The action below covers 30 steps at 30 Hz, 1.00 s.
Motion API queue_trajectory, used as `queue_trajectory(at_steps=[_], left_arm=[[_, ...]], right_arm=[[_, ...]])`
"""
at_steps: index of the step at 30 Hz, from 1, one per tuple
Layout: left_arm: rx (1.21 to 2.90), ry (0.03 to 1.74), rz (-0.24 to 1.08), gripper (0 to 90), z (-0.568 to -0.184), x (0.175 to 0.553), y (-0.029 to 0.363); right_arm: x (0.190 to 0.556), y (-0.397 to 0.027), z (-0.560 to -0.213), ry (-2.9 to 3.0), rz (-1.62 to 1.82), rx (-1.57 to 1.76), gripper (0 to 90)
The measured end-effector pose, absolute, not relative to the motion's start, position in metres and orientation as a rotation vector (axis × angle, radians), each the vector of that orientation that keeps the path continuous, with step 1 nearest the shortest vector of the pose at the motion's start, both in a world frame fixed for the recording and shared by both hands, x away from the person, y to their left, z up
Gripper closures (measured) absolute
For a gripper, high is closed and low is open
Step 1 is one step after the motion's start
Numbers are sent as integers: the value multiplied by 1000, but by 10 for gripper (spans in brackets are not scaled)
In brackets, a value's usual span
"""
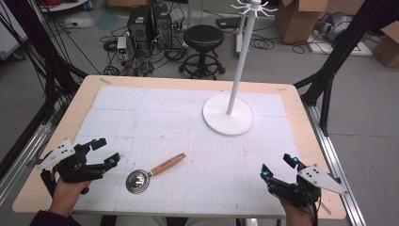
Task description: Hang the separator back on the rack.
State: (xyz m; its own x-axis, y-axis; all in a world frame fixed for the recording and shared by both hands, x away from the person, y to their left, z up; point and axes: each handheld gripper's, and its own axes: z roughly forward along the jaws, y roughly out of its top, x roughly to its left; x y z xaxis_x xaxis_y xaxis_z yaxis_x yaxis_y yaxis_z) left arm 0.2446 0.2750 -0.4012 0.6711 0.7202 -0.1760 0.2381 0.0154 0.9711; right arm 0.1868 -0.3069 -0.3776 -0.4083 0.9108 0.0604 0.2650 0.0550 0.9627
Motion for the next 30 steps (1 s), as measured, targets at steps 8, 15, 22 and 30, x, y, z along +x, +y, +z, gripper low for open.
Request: queue_trajectory(at_steps=[8, 15, 22, 30], left_arm=[[1611, 794, 407, 168, -399, 249, 254], [1706, 793, 336, 237, -402, 263, 233], [1770, 754, 254, 257, -406, 276, 199], [1901, 724, 187, 282, -414, 290, 164]], right_arm=[[187, -306, -379, 1757, 1390, 1174, 157], [189, -304, -379, 1776, 1402, 1170, 158], [191, -301, -377, 1792, 1407, 1155, 158], [192, -300, -378, 1801, 1411, 1152, 158]])
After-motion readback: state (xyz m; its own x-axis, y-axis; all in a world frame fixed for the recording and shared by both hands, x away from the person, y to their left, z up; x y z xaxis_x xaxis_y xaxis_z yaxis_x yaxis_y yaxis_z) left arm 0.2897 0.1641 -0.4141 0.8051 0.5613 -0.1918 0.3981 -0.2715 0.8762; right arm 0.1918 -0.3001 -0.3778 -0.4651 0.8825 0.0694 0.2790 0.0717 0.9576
